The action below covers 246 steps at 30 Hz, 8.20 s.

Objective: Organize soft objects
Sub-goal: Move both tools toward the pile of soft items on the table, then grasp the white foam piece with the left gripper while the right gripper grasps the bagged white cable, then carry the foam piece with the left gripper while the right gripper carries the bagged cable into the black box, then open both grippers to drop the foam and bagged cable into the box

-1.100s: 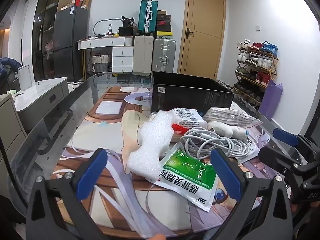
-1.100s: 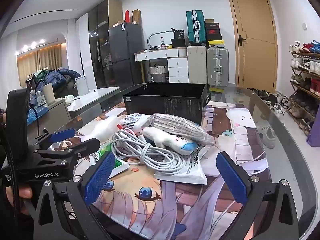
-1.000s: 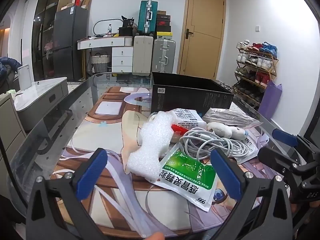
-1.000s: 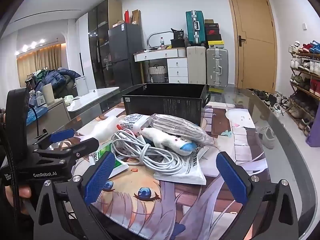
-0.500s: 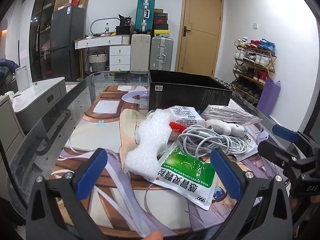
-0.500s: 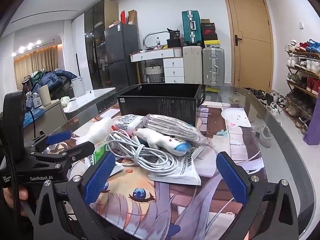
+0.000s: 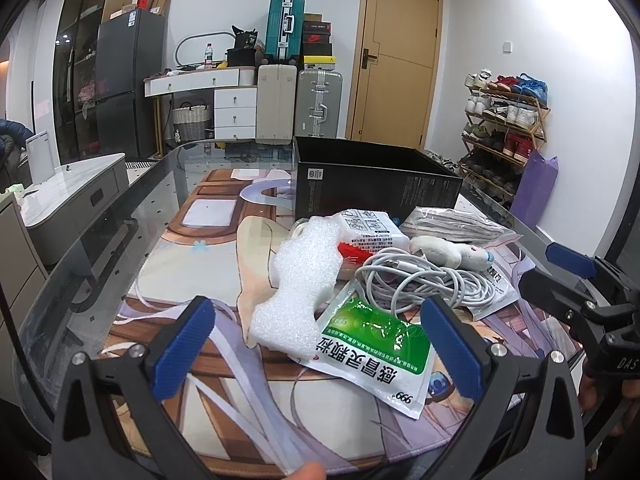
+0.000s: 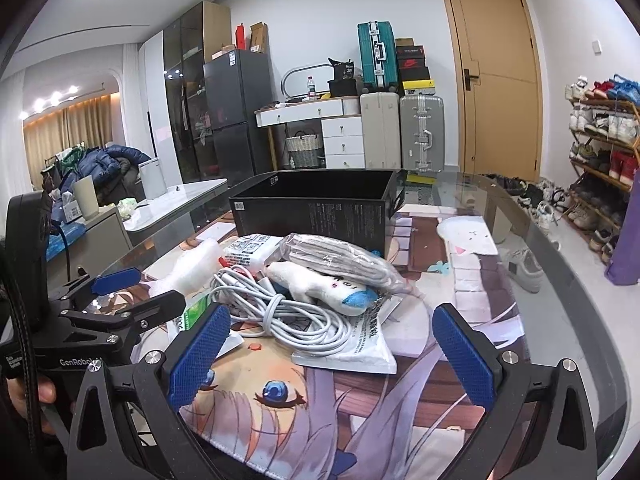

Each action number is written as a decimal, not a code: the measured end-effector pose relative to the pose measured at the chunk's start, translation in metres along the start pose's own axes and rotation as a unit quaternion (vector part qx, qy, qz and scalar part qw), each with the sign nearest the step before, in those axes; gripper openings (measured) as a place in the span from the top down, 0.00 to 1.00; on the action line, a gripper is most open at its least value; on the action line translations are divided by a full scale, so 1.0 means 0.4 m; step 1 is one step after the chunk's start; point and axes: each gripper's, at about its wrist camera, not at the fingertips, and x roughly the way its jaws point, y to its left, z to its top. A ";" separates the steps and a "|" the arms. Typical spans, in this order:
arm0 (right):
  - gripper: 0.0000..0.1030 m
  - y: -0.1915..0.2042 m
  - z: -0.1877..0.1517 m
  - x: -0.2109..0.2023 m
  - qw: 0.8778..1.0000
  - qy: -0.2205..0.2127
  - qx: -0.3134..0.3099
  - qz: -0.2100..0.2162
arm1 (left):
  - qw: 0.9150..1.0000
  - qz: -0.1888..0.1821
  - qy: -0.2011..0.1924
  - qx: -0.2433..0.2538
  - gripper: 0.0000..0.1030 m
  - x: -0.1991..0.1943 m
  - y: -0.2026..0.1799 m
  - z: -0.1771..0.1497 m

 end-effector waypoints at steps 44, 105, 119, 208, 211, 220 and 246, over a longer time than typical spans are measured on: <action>0.00 -0.021 0.028 0.038 0.999 0.022 0.020 -0.018 | 0.999 -0.012 0.030 0.021 0.00 0.035 0.049 0.056; 0.00 -0.052 0.149 0.347 0.983 0.169 0.072 -0.030 | 0.991 -0.071 0.107 0.042 0.65 0.109 0.066 0.071; 0.52 -0.053 0.155 0.262 0.991 0.110 0.073 -0.003 | 0.993 -0.066 0.090 0.023 0.65 0.078 0.085 0.080; 0.82 -0.064 0.394 0.308 0.995 0.037 0.079 0.042 | 0.995 -0.084 0.050 0.016 0.65 0.264 -0.045 0.361; 0.82 -0.068 0.393 0.336 0.996 0.045 0.074 0.037 | 0.995 -0.081 0.056 0.015 0.65 0.285 -0.046 0.363; 0.76 -0.070 0.375 0.395 0.995 0.074 0.059 0.024 | 0.994 -0.081 0.070 0.019 0.65 0.316 -0.056 0.354; 0.01 -0.112 0.325 0.202 0.996 0.026 0.082 -0.020 | 0.995 -0.085 0.041 0.022 0.00 0.238 -0.040 0.348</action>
